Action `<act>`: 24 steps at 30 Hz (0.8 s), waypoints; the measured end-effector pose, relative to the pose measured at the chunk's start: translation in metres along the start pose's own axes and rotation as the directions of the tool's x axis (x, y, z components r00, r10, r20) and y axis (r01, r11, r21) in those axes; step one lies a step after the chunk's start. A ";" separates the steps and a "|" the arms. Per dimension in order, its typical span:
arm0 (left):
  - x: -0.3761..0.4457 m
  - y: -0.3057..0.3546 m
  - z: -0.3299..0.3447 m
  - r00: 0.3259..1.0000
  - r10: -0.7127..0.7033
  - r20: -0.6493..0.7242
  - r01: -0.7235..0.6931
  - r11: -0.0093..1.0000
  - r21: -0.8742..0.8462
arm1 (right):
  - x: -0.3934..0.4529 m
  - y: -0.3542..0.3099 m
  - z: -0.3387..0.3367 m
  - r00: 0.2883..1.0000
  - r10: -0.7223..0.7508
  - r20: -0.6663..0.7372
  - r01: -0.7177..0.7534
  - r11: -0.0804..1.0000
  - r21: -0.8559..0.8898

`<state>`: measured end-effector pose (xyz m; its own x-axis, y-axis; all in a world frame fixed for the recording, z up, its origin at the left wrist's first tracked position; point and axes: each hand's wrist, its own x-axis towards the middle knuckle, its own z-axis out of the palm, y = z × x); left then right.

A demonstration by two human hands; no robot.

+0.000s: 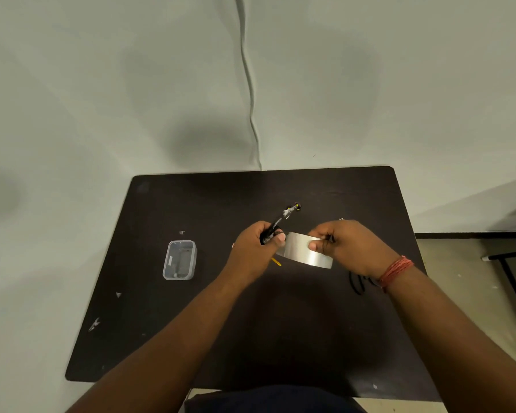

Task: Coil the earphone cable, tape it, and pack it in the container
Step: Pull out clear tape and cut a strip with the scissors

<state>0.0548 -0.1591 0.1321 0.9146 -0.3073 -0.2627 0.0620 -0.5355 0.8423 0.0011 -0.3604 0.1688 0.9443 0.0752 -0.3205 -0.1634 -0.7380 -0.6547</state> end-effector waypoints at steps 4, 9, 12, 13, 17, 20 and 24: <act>-0.003 0.002 -0.002 1.000 0.027 -0.002 -0.027 0.999 0.016 | -0.002 0.005 0.003 1.000 0.008 0.011 -0.008 1.000 0.015; -0.005 0.001 0.001 0.997 0.067 -0.047 -0.063 0.994 0.091 | -0.003 0.006 0.010 1.000 0.011 -0.004 -0.011 1.000 -0.004; -0.004 0.002 -0.001 0.996 0.037 -0.079 -0.030 0.995 0.092 | -0.003 0.009 0.011 1.000 0.019 -0.007 -0.019 1.000 -0.004; -0.004 0.003 -0.002 0.997 0.012 -0.077 -0.007 0.997 0.073 | -0.002 0.011 0.012 1.000 0.020 -0.007 -0.020 1.000 0.007; -0.004 0.004 -0.004 1.000 -0.016 -0.007 0.017 0.999 0.049 | -0.002 0.020 0.018 1.000 0.031 -0.005 -0.030 0.997 0.071; -0.005 0.005 -0.005 0.999 -0.008 0.032 0.005 0.995 0.098 | -0.002 0.029 0.028 0.998 0.061 -0.023 -0.056 0.982 0.182; -0.002 0.004 -0.002 0.996 -0.019 0.089 0.008 0.992 0.127 | -0.004 0.046 0.048 0.992 0.111 -0.054 -0.086 0.935 0.344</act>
<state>0.0538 -0.1588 0.1375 0.8743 -0.3654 -0.3196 0.0179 -0.6337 0.7734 -0.0236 -0.3626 0.1066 0.9344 -0.0432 -0.3536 -0.3320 -0.4656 -0.8204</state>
